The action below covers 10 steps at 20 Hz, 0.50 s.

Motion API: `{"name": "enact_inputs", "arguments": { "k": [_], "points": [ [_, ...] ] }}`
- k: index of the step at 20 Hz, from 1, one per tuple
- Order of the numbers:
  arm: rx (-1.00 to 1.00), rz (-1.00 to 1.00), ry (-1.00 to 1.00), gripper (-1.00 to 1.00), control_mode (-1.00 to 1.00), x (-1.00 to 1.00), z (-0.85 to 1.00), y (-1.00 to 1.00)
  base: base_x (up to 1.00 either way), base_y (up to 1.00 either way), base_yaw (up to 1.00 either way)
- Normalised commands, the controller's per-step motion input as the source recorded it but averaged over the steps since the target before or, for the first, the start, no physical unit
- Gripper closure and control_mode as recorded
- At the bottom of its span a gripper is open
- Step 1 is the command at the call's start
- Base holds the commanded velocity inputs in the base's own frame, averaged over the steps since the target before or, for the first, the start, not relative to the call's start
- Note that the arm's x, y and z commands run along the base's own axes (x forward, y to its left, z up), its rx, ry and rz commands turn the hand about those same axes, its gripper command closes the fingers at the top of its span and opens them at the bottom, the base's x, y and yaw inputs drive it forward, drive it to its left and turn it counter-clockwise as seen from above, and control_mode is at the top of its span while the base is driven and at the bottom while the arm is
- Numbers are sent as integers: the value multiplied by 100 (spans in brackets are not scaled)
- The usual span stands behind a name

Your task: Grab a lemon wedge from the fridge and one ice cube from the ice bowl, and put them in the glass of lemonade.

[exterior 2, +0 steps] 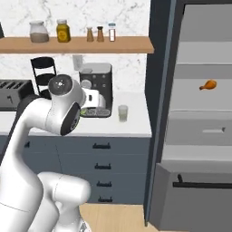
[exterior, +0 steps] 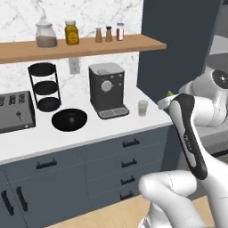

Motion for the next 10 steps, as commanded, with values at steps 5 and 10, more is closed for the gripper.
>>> {"name": "enact_inputs", "arguments": {
  "k": [5, 10],
  "points": [
    [0, 0, 0, 100, 100, 0, 0, 0, 76, 25, -28],
    [0, 0, 0, 100, 100, 0, 0, 0, 78, 18, -26]
  ]
}}
